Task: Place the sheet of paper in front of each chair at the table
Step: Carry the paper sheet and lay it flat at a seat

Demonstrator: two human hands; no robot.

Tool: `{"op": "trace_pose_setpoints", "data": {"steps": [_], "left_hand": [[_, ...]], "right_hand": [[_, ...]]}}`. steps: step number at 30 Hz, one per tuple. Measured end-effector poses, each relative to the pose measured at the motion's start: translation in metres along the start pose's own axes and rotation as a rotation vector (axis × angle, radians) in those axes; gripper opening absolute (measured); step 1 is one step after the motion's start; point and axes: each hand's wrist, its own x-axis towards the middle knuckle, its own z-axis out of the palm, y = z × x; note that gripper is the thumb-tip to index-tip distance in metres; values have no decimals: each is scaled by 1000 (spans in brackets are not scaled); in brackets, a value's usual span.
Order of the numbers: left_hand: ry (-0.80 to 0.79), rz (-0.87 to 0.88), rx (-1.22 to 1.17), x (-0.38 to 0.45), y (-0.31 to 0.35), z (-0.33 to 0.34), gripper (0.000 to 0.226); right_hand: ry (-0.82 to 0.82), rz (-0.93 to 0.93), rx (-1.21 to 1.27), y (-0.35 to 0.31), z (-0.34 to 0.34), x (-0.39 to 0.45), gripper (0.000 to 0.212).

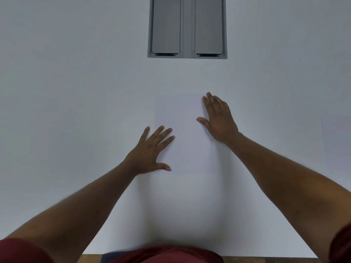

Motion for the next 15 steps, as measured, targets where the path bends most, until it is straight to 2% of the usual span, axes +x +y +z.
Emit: {"op": "trace_pose_setpoints", "data": {"steps": [6, 9, 11, 15], "left_hand": [[6, 2, 12, -1, -2, 3, 118], [13, 2, 22, -1, -2, 3, 118], [6, -4, 24, -1, -1, 3, 118], [18, -6, 30, -1, 1, 2, 119]], "right_hand": [[6, -11, 32, -4, 4, -3, 74], [19, 10, 131, -7, 1, -2, 75], [47, 112, 333, -15, -7, -3, 83], [102, 508, 906, -39, -27, -15, 102]]}}
